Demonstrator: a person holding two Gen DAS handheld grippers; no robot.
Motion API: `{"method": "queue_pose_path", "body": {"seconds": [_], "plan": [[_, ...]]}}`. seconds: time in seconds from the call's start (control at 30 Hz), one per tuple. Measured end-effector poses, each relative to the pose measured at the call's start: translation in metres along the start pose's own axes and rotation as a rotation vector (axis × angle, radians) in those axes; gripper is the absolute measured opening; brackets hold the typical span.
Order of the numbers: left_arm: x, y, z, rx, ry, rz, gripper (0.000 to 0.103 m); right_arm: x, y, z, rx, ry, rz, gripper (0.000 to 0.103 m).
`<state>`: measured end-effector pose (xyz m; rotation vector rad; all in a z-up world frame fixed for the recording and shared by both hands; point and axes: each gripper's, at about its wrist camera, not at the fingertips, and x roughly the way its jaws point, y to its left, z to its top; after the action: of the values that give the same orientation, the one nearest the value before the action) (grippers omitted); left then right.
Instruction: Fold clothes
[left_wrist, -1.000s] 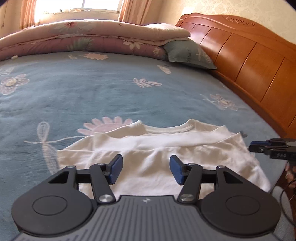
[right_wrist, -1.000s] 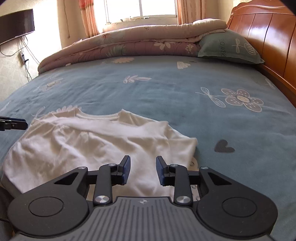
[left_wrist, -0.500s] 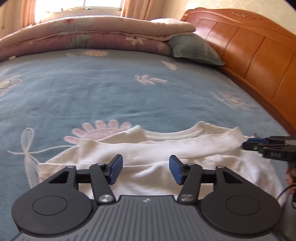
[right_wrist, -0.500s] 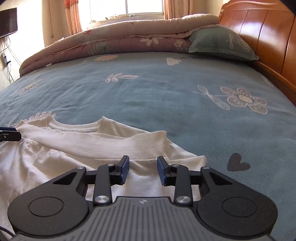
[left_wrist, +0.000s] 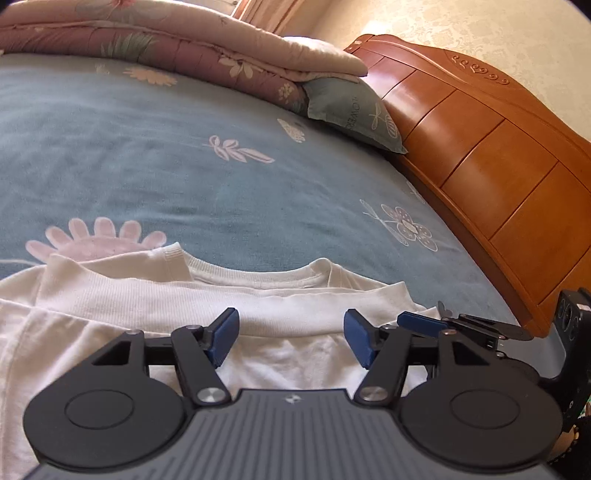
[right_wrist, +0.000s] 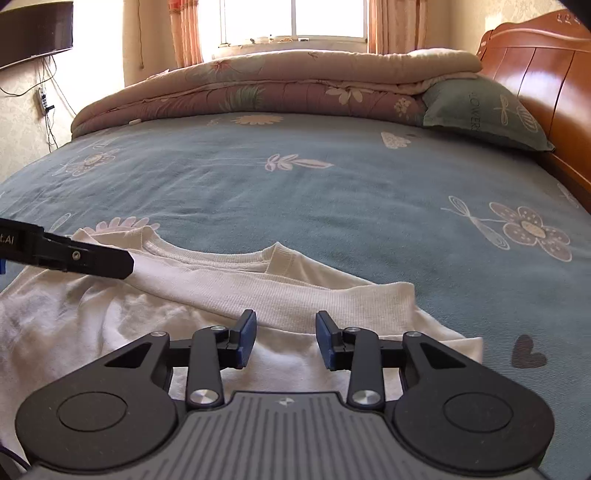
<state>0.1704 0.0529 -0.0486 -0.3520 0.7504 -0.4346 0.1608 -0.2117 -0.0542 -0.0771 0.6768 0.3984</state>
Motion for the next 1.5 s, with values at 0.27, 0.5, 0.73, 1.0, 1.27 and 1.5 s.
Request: {"method": "queue_pose_path", "body": {"seconds": [0.27,0.5,0.73,1.0,1.27,1.5], "plan": [[-0.032,0.004,-0.048,-0.068,0.071,0.085,0.069,-0.027,0.001,-0.029,0.089,0.049,0.061,0.058],[-0.08,0.023,-0.049,-0.15,-0.011,0.155,0.074,-0.064,-0.011,-0.041,0.181,0.018,0.074,0.083],[-0.09,0.055,-0.04,-0.206,-0.022,0.248,0.077,-0.076,-0.012,-0.058,0.21,0.057,0.044,0.087],[-0.111,0.041,-0.06,-0.238,-0.011,0.229,0.081,-0.091,-0.014,-0.078,0.234,0.074,0.055,0.089],[-0.125,0.033,-0.093,-0.264,0.027,0.273,0.081,-0.099,-0.013,-0.083,0.225,0.074,0.045,0.089],[-0.121,0.034,-0.092,-0.276,0.075,0.295,0.081,-0.102,0.0,-0.08,0.18,0.066,0.068,0.09]]}}
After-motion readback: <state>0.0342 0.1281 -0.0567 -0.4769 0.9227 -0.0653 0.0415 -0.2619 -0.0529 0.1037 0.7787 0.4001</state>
